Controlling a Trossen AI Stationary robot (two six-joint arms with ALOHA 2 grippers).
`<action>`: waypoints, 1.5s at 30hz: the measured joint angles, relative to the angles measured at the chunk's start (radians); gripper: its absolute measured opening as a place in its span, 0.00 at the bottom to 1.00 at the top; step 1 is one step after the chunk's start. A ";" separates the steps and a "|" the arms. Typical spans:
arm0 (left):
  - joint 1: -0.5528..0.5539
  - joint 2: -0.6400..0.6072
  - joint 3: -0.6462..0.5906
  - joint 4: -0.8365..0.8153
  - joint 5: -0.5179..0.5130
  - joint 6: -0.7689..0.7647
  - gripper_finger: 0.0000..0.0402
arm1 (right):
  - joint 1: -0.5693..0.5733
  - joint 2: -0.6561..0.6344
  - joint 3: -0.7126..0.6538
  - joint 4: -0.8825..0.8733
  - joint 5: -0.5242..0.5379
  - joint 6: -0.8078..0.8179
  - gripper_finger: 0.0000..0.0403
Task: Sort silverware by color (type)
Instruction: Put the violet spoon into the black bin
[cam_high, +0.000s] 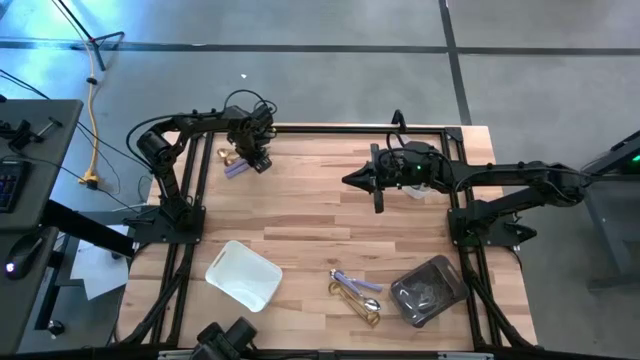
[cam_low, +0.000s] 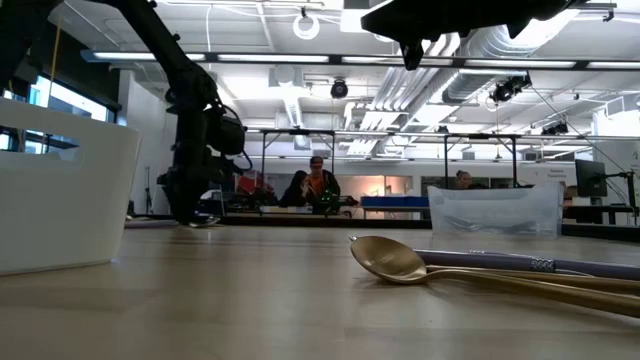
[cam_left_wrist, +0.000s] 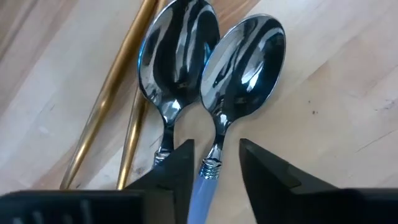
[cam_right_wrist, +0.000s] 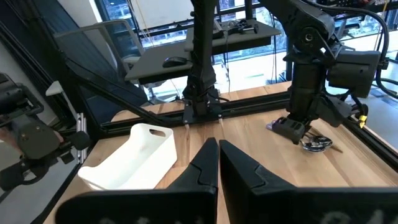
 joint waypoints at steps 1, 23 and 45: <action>0.000 0.000 0.000 0.004 -0.002 -0.003 0.25 | 0.000 0.000 0.000 0.000 0.000 0.000 0.00; -0.078 -0.115 -0.001 -0.062 0.045 -0.041 0.00 | 0.000 0.000 0.000 0.000 -0.001 0.000 0.00; -0.468 -0.942 -0.496 0.906 0.211 -0.458 0.00 | 0.000 0.000 0.000 0.029 -0.001 0.000 0.00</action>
